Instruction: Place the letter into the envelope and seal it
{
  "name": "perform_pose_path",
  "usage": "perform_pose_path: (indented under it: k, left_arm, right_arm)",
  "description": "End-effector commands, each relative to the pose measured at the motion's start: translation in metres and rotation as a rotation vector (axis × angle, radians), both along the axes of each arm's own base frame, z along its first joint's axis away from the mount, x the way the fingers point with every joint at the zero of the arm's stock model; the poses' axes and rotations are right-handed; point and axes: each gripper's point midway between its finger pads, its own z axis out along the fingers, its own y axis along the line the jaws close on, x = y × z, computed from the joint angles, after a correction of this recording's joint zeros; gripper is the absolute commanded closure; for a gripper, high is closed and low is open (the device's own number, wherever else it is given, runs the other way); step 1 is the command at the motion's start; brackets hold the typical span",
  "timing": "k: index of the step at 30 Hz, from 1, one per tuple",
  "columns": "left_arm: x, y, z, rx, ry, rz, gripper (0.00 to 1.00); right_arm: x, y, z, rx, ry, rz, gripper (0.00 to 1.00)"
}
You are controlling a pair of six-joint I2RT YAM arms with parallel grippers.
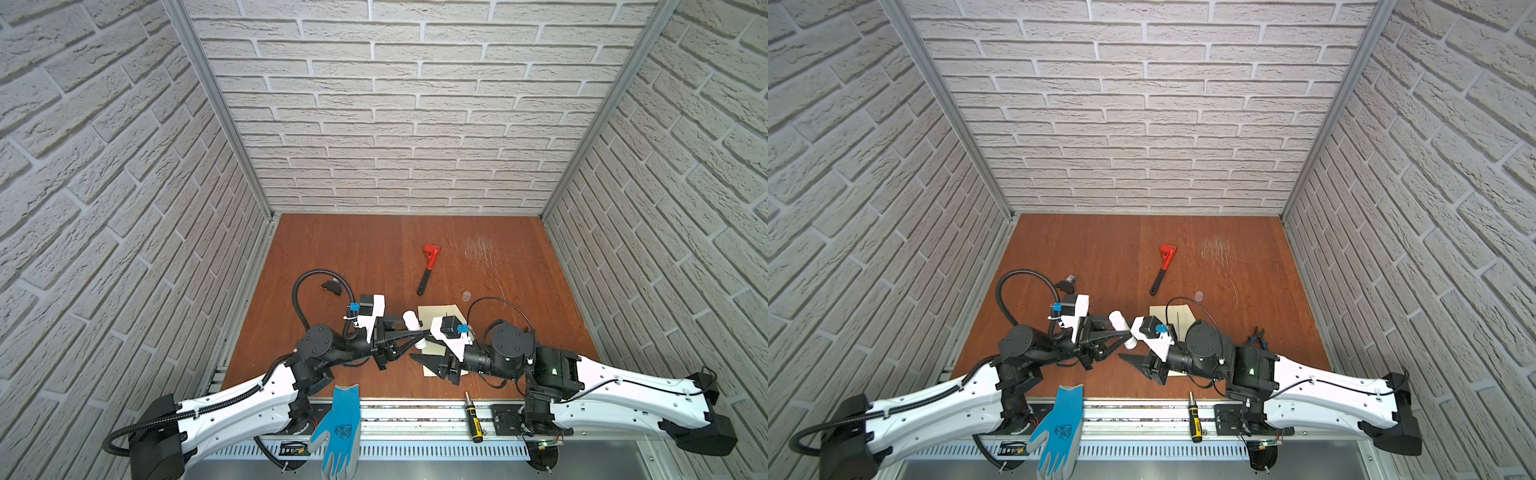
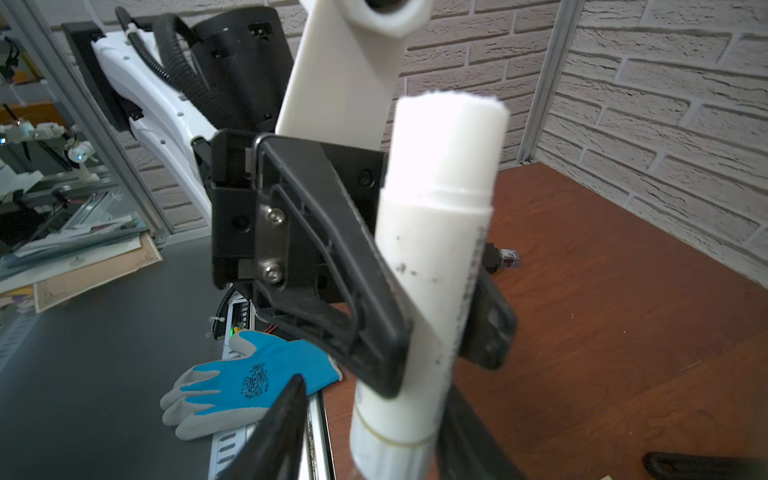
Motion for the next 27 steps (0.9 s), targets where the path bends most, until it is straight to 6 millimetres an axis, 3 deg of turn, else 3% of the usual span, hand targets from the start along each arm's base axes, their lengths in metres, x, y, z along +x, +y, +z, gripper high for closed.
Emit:
perform_pose_path:
  k: [1, 4, 9, 23, 27]
  left_arm:
    - [0.034, 0.019, 0.013, -0.037, 0.035, 0.243, 1.0]
    - [0.059, 0.031, 0.007, -0.02, 0.1, 0.412, 1.0]
    - [0.072, 0.032, 0.002, -0.027, 0.13, 0.502, 1.0]
    - [0.073, 0.015, -0.005, -0.007, 0.145, 0.51, 1.0]
    - [0.072, 0.012, -0.007, -0.006, 0.146, 0.502, 1.0]
  right_arm:
    - [0.021, -0.007, -0.007, -0.018, -0.107, -0.113, 0.37]
    - [0.034, -0.006, -0.011, 0.024, -0.159, -0.193, 0.31]
    - [0.053, 0.003, -0.016, 0.036, -0.248, -0.328, 0.34]
    - [0.083, -0.006, -0.012, 0.035, -0.284, -0.559, 0.39]
    - [0.084, -0.006, -0.013, 0.025, -0.284, -0.565, 0.46]
